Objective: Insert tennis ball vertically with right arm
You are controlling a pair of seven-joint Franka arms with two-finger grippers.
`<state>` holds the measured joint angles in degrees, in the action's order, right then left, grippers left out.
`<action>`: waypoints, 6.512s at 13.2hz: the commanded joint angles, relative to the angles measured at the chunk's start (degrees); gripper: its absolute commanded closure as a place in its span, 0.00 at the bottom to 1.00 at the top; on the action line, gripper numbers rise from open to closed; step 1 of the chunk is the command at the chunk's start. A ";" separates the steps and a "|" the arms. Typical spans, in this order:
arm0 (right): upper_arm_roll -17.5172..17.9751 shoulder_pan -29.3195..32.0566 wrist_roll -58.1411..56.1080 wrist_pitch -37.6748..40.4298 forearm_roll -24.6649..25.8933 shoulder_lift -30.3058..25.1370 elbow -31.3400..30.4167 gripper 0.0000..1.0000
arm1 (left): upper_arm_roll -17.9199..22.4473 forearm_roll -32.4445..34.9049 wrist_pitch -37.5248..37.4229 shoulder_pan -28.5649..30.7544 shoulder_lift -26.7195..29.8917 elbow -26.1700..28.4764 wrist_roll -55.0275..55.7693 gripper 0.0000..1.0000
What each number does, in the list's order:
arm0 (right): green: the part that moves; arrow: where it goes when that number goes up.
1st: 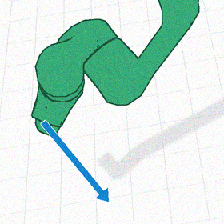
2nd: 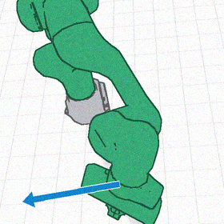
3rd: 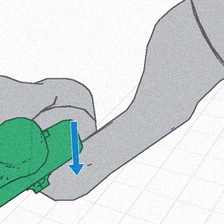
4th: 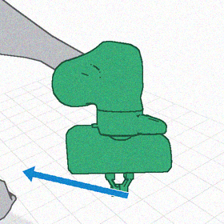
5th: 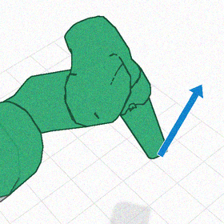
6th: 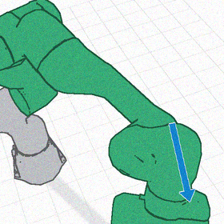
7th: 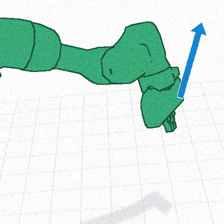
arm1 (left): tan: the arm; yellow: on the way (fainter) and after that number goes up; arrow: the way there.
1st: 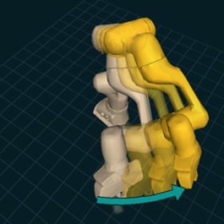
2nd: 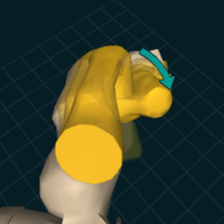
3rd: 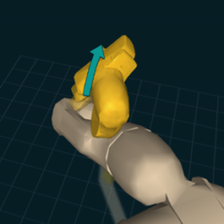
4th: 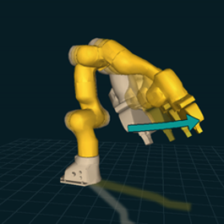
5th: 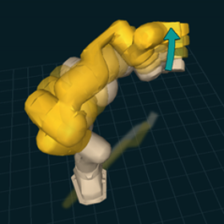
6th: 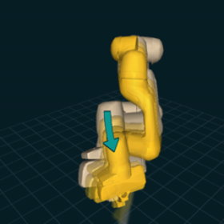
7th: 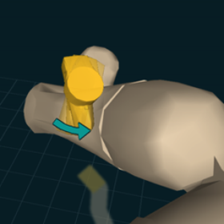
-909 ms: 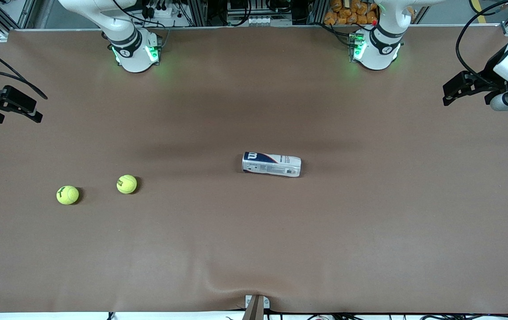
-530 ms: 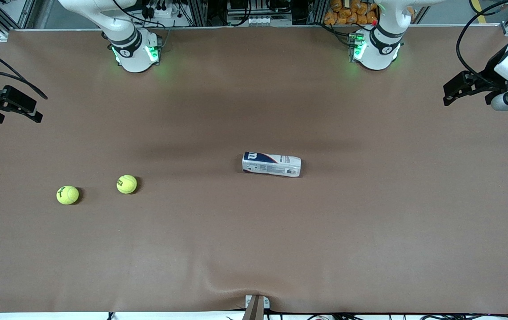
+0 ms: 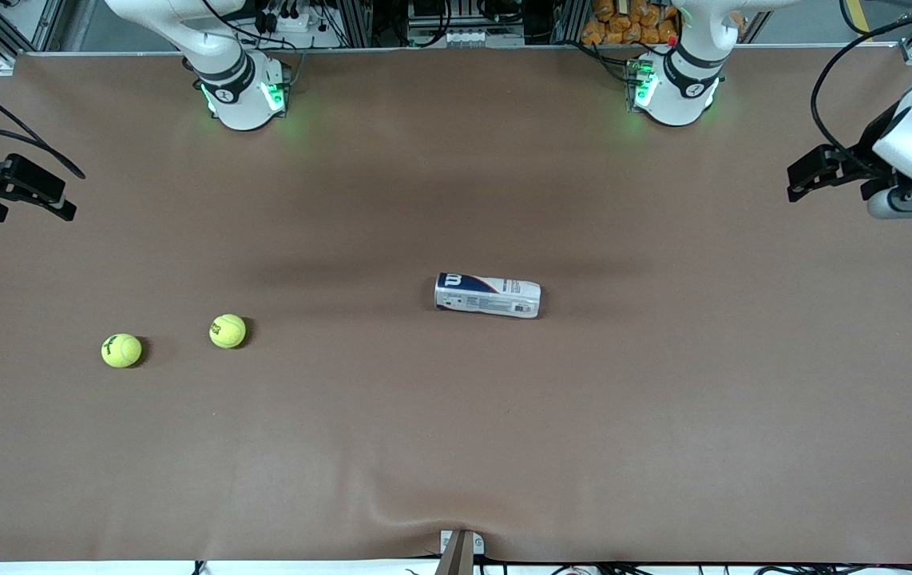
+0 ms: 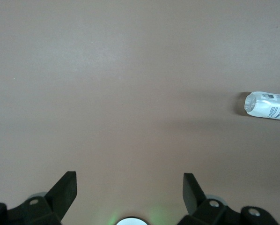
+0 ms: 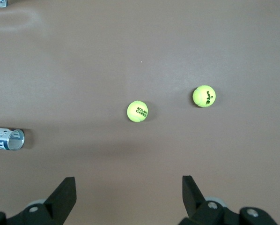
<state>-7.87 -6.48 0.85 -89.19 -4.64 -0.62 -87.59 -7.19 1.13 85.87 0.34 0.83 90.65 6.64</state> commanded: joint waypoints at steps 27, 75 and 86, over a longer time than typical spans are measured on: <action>0.67 -1.08 -0.76 -21.99 -3.18 21.52 -0.04 0.00 | -5.03 1.32 14.83 -34.61 -25.52 -9.18 -15.69 0.00; 1.28 -0.20 -7.00 -36.76 -15.49 34.90 -17.26 0.50 | -4.94 11.79 55.81 -38.22 -49.09 -3.73 -45.48 0.00; 1.19 0.51 -9.81 -36.32 -15.49 33.23 -15.41 0.64 | -4.68 11.79 55.63 -38.22 -49.44 -3.73 -50.41 0.00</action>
<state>-6.98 -6.94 -6.63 -125.86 -18.97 34.60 -102.39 -11.89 11.89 140.82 -37.82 -48.23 87.23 -42.94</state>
